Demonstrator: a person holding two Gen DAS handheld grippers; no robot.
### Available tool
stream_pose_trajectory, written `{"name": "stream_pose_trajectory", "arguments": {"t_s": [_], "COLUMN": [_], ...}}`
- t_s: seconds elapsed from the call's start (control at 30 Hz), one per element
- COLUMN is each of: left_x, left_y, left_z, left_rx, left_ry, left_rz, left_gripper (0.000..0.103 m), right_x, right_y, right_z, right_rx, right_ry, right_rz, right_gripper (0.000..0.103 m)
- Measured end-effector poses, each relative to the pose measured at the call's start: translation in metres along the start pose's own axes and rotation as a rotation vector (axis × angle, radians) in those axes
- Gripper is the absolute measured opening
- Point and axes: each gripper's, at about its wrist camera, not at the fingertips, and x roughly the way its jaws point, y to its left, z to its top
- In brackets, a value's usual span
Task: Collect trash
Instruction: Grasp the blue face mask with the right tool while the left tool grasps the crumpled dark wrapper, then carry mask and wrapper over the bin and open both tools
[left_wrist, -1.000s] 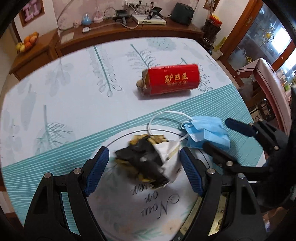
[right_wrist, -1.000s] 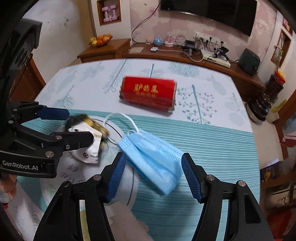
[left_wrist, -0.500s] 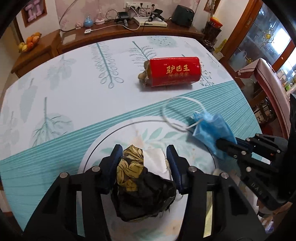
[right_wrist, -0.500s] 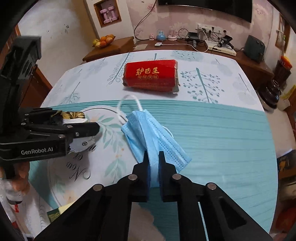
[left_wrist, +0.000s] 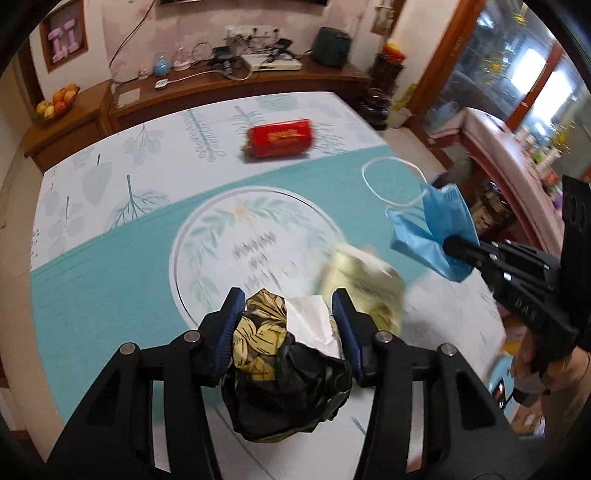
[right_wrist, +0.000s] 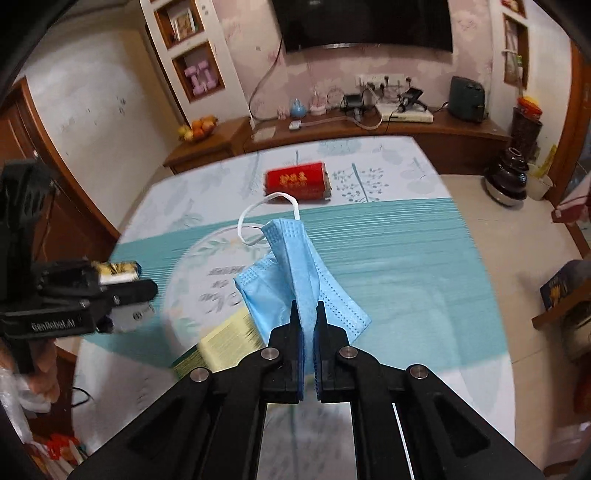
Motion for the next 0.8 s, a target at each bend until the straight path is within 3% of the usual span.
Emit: {"name": "stream_pose_trajectory", "arguments": {"t_s": [0.2, 0.4, 0.6, 0.8], "left_x": [-0.065, -0.104, -0.113, -0.089], "left_y": [-0.054, -0.109, -0.154, -0.188], "left_z": [-0.065, -0.135, -0.202, -0.265], "left_rx": [0.104, 0.209, 0.281, 0.32], "left_ry": [-0.026, -0.057, -0.04, 0.019], "left_rz": [-0.077, -0.141, -0.194, -0.216], "left_gripper": [0.046, 0.046, 0.046, 0.046], "right_x": [-0.098, -0.177, -0.219, -0.231], "right_y": [0.02, 0.034, 0.033, 0.031], "right_z": [-0.059, -0.147, -0.238, -0.331], "right_rx": [0.044, 0.077, 0.156, 0.256], "right_ry": [-0.074, -0.105, -0.088, -0.051], "right_rz": [0.028, 0.015, 0.003, 0.001], "right_gripper": [0.004, 0.004, 0.004, 0.004]}}
